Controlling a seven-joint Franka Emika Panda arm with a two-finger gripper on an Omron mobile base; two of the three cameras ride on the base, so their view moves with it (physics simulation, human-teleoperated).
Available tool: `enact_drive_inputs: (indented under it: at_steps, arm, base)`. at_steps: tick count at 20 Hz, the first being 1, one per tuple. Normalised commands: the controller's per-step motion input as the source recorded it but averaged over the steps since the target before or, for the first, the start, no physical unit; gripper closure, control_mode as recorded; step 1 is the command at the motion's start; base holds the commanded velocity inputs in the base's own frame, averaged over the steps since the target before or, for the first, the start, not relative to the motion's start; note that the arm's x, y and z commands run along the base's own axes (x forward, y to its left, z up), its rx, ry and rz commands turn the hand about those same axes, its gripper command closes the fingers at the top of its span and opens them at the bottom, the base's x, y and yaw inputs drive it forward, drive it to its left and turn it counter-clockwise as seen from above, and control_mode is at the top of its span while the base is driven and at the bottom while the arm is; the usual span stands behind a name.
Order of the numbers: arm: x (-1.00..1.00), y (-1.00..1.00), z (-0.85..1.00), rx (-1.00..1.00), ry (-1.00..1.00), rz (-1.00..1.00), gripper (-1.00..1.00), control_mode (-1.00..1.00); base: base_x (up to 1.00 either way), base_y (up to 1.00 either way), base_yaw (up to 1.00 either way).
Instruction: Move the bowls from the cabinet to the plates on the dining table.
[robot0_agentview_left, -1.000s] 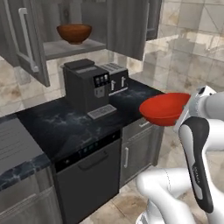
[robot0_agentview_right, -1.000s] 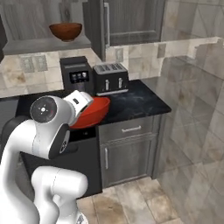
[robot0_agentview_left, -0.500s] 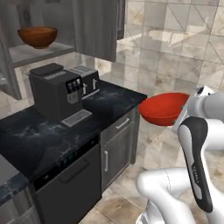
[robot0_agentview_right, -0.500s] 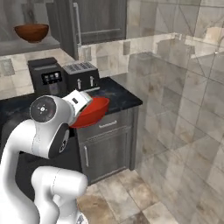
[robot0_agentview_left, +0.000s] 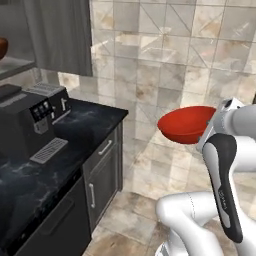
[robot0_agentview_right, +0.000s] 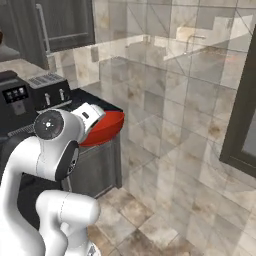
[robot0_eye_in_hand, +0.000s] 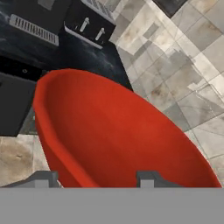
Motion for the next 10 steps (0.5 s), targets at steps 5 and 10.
enact_drive_inputs:
  at_steps: [5,10]
  arm:
    - [0.0,0.0,0.0,0.0,0.0,0.0,1.0,1.0]
    - [0.0,0.0,0.0,0.0,0.0,0.0,1.0,1.0]
  base:
    - [-0.17,-0.05,-0.45]
    - [-0.37,-0.04,-0.43]
